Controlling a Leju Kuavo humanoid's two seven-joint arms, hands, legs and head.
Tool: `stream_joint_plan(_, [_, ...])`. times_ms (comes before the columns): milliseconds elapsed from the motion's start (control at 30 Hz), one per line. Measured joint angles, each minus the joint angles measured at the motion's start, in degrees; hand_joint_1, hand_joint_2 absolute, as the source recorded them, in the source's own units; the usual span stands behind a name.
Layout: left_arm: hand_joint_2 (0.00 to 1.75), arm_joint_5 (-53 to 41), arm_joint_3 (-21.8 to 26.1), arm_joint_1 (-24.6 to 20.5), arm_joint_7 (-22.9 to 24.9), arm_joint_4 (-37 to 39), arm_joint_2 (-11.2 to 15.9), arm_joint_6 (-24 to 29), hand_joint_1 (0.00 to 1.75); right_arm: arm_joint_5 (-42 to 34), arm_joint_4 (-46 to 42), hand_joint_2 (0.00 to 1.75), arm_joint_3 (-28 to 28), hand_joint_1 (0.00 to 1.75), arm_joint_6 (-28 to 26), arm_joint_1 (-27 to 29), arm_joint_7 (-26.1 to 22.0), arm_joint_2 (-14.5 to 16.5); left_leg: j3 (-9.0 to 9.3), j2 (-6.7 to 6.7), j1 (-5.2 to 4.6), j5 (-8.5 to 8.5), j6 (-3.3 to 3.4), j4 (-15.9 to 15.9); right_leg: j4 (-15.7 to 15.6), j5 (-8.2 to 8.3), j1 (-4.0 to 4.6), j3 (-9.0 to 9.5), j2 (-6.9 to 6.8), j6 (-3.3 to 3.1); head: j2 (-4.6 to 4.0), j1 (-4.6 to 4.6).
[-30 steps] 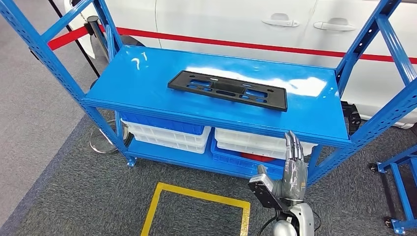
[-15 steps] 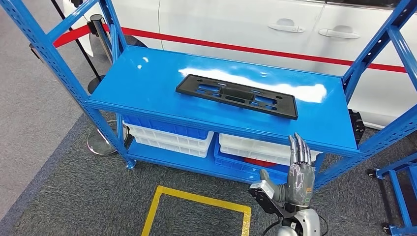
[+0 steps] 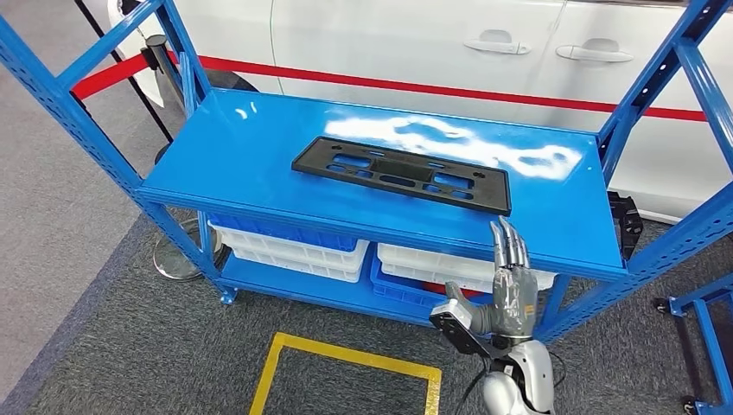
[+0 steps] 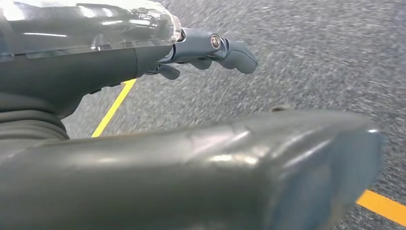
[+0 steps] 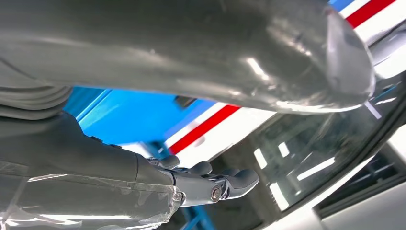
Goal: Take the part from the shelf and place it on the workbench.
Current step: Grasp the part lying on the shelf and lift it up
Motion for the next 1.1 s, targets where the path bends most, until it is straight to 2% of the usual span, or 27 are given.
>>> stream_joint_plan(167, [0.00,0.16,0.68,0.17,-0.06,0.00,0.17,-0.01,0.00,0.02,2.06,0.00,1.47,0.00,0.01,-1.67,0.02,0.42,0.08,-0.04,0.19,0.01,-1.07,-0.25,0.08,-0.13,0.17,0.02,-0.11,-0.27,0.00,0.00])
stream_joint_plan(333, [0.00,1.26,1.57,0.25,0.04,0.00,0.23,-0.02,0.00,0.59,3.39,0.00,2.66,0.00,0.36,-2.39,0.26,0.63,0.05,-0.03,0.17,-0.11,-1.52,-0.16,0.00,-0.09,0.05,0.08,-0.11,-0.22,0.00,0.00])
stream_joint_plan(433, [0.00,1.33,1.91,0.36,0.77,0.00,0.22,0.08,0.00,1.72,4.24,0.00,3.71,0.00,0.72,-3.14,1.36,1.41,0.15,-0.01,-0.05,-0.11,-0.62,-0.30,-0.57,0.19,-0.22,0.37,-0.15,0.23,0.00,-0.01])
stream_joint_plan(500, [0.00,1.26,1.99,0.37,1.19,0.01,0.05,0.32,0.00,2.17,4.39,0.00,3.99,0.00,0.93,-3.53,2.12,1.91,1.27,0.08,0.30,0.71,-0.06,-2.01,-0.17,-0.14,-0.12,0.54,-0.15,0.60,0.00,0.01])
stream_joint_plan(533, [0.00,1.22,2.02,0.38,1.12,0.01,-0.06,0.42,0.00,2.29,4.38,0.00,4.00,0.00,1.03,-3.59,2.38,2.01,1.88,0.13,0.53,1.12,0.10,-2.89,1.37,-1.07,-0.11,-0.06,-0.13,0.82,0.00,0.01])
stream_joint_plan(567, [0.00,1.16,2.03,0.40,0.86,0.01,-0.16,0.44,0.00,2.34,4.38,0.00,3.97,0.00,1.09,-3.49,2.57,2.03,2.33,0.17,0.73,1.38,0.16,-3.41,4.21,-2.52,-0.23,-1.42,-0.11,1.06,0.00,0.02])
stream_joint_plan(633, [0.00,0.95,2.05,0.48,0.10,0.02,-0.29,0.24,0.00,2.35,4.26,0.00,3.76,0.00,1.09,-2.83,2.83,2.03,2.50,0.13,0.80,1.27,0.19,-3.51,11.47,-5.53,-0.67,-5.44,-0.08,1.70,0.00,0.02])
stream_joint_plan(667, [0.00,0.80,2.05,0.54,-0.26,0.02,-0.32,-0.02,0.00,2.35,4.05,0.00,3.56,0.00,1.06,-2.30,2.92,2.02,2.58,0.08,0.89,1.08,0.05,-3.39,13.75,-5.88,-0.96,-6.90,-0.09,2.04,0.00,0.02])
stream_joint_plan(700, [0.00,0.63,2.05,0.62,-0.56,0.02,-0.34,-0.29,0.00,2.35,3.74,0.00,3.31,0.00,1.02,-1.75,3.02,2.02,2.71,0.00,1.08,0.76,-0.21,-3.18,13.88,-5.00,-1.25,-7.33,-0.11,2.41,0.00,0.02])
stream_joint_plan(733, [0.00,0.46,2.05,0.68,-0.77,0.02,-0.34,-0.56,0.00,2.35,3.38,0.00,3.04,0.00,0.99,-1.28,3.10,1.97,2.90,-0.08,1.36,0.34,-0.60,-2.83,11.78,-3.09,-1.54,-6.57,-0.13,2.79,0.00,0.02])
stream_joint_plan(767, [0.00,0.31,2.05,0.73,-0.92,0.02,-0.33,-0.74,0.00,2.35,3.02,0.00,2.77,0.00,0.97,-0.93,3.16,1.92,3.10,-0.15,1.67,-0.26,-1.10,-2.30,8.05,-0.82,-1.86,-4.99,-0.17,3.20,0.00,0.02])
stream_joint_plan(800, [0.00,0.18,2.05,0.73,-1.02,0.01,-0.30,-0.85,0.00,2.35,2.76,0.00,2.56,0.00,0.97,-0.72,3.20,1.86,3.11,-0.17,1.84,-0.97,-1.69,-1.67,4.65,0.63,-1.95,-3.35,-0.09,3.46,0.00,0.03])
stream_joint_plan(833, [0.00,0.10,2.05,0.71,-1.06,0.01,-0.26,-0.91,0.00,2.35,2.50,0.00,2.40,0.00,0.96,-0.52,3.21,1.80,3.05,-0.20,1.89,-1.63,-2.23,-1.06,2.24,1.31,-1.98,-2.14,0.09,3.24,0.00,-0.01])
stream_joint_plan(867, [0.00,0.04,2.04,0.65,-1.10,0.01,-0.22,-0.93,0.00,2.35,2.28,0.00,2.27,0.00,0.94,-0.32,3.22,1.76,3.00,-0.18,1.85,-2.15,-2.69,-0.64,1.10,1.19,-1.91,-1.57,0.26,2.79,0.00,-0.06])
stream_joint_plan(933, [0.00,-0.01,2.04,0.53,-1.13,0.01,-0.19,-0.96,0.00,2.36,1.86,0.00,2.16,0.00,0.91,0.06,3.20,1.70,3.18,-0.17,1.85,-2.63,-3.33,-0.65,1.33,0.37,-1.62,-1.53,0.56,1.36,0.00,-0.15])
stream_joint_plan(1000, [0.00,-0.02,2.04,0.45,-1.14,0.00,-0.18,-0.98,0.00,2.38,1.45,0.00,2.11,0.00,0.90,0.20,3.17,1.68,3.28,-0.04,2.07,-3.30,-3.75,0.04,1.32,-0.03,-1.55,-1.25,0.52,0.36,0.00,-0.15])
stream_joint_plan(1033, [0.00,-0.02,2.03,0.42,-1.14,0.00,-0.17,-0.98,0.00,2.38,1.23,0.00,2.09,0.00,0.89,0.21,3.19,1.68,2.50,0.03,2.12,-4.29,-3.86,1.95,1.23,-0.20,-1.58,-1.01,0.45,-0.06,0.00,-0.15])
stream_joint_plan(1067, [0.00,-0.03,2.03,0.40,-1.15,0.00,-0.16,-0.98,0.00,2.39,1.05,0.00,2.07,0.00,0.88,0.25,3.19,1.68,0.93,0.10,2.11,-5.71,-3.88,5.13,1.17,-0.39,-1.53,-0.78,0.34,-0.43,0.00,-0.15])
stream_joint_plan(1100, [0.00,-0.03,2.03,0.41,-1.16,0.00,-0.16,-0.98,0.00,2.40,0.95,0.00,2.06,0.00,0.88,0.30,3.19,1.68,-1.46,0.14,2.05,-7.37,-3.85,9.41,1.17,-0.63,-1.39,-0.58,0.25,-0.71,0.00,-0.15])
